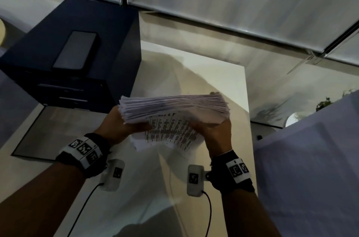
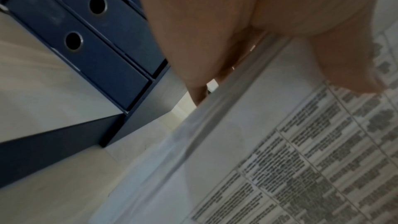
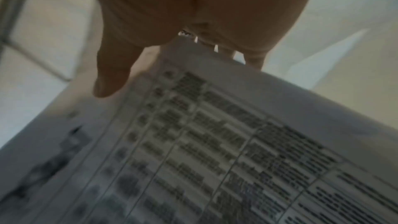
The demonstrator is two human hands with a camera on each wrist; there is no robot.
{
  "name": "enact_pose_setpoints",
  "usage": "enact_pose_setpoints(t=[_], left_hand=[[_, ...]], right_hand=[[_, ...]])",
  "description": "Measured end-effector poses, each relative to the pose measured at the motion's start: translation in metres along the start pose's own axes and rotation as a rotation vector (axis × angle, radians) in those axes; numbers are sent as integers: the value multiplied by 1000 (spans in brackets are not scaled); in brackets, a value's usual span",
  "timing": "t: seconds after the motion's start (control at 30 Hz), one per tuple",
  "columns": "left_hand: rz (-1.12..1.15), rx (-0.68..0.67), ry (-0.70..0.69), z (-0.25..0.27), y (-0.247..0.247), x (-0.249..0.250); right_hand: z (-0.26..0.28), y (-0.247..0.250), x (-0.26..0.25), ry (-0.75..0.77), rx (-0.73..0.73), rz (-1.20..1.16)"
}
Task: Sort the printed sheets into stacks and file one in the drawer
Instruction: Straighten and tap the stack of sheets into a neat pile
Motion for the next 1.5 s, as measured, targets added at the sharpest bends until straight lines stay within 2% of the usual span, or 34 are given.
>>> enact_pose_setpoints(t=[0.3,0.4,0.53,0.6,0.73,0.83,0.93,1.03,1.1,1.23,1.43,1.5], left_hand=[[-57,5,-26,-3,5,-2],[-43,13,-25,-3,6,-3],[-41,111,-47,-4,10,-6],[10,179,-13,-7,8,-6],[115,376,103,-17,6,-1],[133,470,59,-18,7,18],[110,423,6,-12,7,14],[38,324,35,-9,4,-7],[54,264,26,-8,1,-7],[210,275,-20,-4,10,10],[225,235,-103,-10,16,33],[251,268,-94,-11,20,32]], right_hand=[[12,-7,-32,151,-16,-36],[9,-11,-27,115,-65,-29],[-8,1,-4,-7,-1,139],[-17,-1,4,-59,7,237],[-22,-11,-10,31,96,173],[-10,-10,-27,127,157,142],[7,-12,-27,140,109,247],[13,-13,-10,51,26,305],[15,-14,-10,53,33,329],[20,-13,-11,57,59,265],[22,-13,-12,65,48,260],[18,-13,-12,69,43,232]])
Point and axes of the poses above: each hand's wrist, its own z-axis away from the middle knuckle, its own y-axis out of the back of the hand, x = y × z, the point moved 8 cm from there along -z, towards the middle knuckle, and after that the axes turned 11 degrees about -z, right-handed, at the moved point
